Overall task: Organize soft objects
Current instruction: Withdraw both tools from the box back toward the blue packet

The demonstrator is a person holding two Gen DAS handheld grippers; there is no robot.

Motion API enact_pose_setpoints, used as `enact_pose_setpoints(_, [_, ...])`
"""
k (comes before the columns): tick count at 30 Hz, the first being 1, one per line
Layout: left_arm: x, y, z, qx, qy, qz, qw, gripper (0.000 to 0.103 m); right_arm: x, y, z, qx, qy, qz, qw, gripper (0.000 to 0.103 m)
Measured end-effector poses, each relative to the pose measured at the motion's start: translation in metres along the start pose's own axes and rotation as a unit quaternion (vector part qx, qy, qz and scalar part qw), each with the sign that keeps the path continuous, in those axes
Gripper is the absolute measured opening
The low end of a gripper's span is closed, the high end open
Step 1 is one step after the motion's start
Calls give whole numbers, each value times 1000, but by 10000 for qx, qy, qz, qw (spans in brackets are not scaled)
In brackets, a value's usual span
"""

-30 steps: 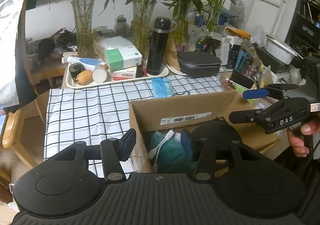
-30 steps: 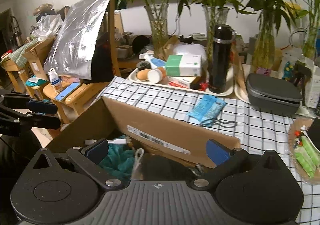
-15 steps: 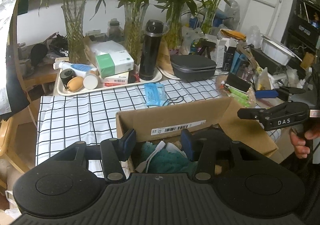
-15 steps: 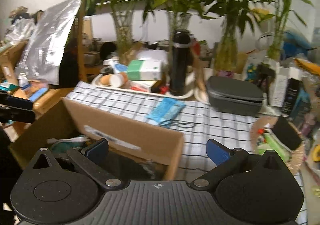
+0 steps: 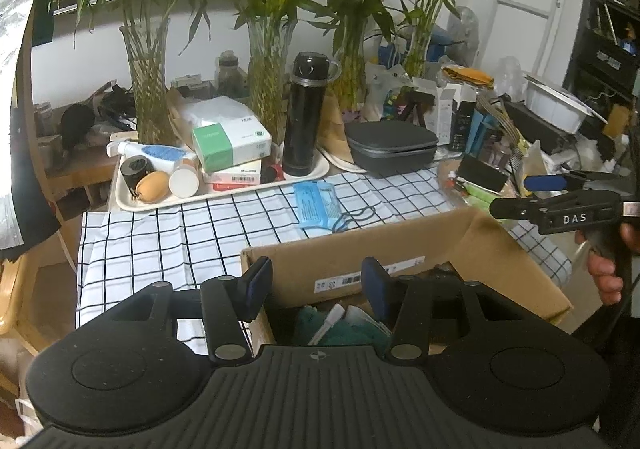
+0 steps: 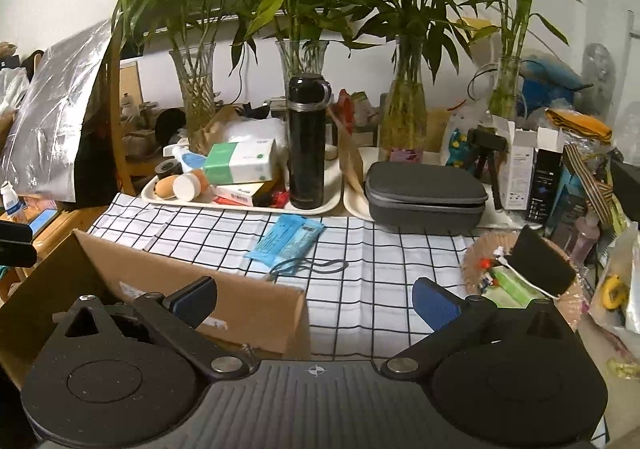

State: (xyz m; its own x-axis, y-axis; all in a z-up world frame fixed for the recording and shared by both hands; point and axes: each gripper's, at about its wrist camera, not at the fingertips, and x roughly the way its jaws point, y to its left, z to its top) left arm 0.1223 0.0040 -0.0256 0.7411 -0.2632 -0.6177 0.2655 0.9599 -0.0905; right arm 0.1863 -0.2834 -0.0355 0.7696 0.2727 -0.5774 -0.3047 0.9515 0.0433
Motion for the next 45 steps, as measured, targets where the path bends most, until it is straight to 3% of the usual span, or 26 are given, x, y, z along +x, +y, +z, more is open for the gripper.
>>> enact_pose_setpoints(6, [9, 10, 7, -24, -60, 5, 10000, 48, 14, -12, 12, 69, 259, 295, 9992, 103])
enact_pose_setpoints(11, [19, 22, 12, -114, -96, 23, 9999, 48, 23, -20, 17, 3, 327, 165, 9993, 103])
enact_pose_setpoints(17, [30, 35, 17, -162, -151, 27, 9998, 48, 35, -33, 21, 280, 479, 615, 9966, 103])
enact_pose_setpoints(27, [51, 50, 21, -54, -283, -10, 9996, 48, 59, -26, 24, -315, 435, 460, 9975, 103])
enact_pose_setpoints(45, [119, 68, 32, 78, -328, -589, 9977, 48, 116, -47, 33, -318, 606, 351, 9970, 103])
